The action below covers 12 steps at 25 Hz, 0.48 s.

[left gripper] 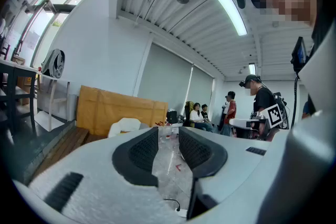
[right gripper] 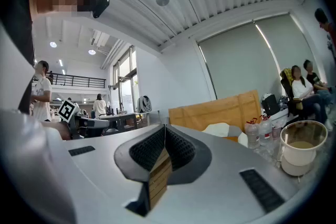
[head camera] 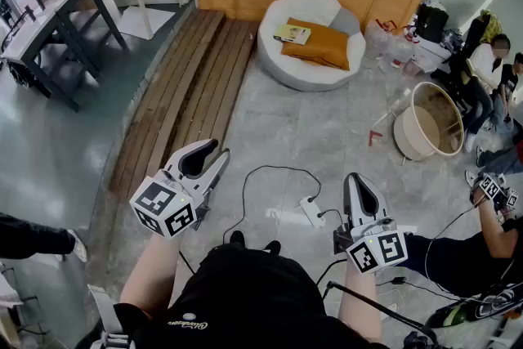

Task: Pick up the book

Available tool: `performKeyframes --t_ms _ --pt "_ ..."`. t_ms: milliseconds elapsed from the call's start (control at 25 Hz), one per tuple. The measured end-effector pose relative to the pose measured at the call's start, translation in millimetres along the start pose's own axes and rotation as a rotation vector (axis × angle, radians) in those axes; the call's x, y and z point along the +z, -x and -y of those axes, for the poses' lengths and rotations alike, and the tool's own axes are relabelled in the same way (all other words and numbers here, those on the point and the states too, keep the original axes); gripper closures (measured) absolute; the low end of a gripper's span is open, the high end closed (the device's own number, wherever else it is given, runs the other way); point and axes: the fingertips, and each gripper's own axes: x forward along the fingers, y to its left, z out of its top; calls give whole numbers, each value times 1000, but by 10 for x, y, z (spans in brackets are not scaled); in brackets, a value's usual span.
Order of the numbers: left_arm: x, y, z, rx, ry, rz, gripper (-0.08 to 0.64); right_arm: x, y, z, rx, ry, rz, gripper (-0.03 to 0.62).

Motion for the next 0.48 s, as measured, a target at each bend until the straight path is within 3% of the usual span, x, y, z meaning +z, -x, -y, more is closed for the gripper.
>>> performKeyframes --t_ms 480 --pt "-17 -330 340 6 -13 -5 431 14 186 334 25 -11 5 583"
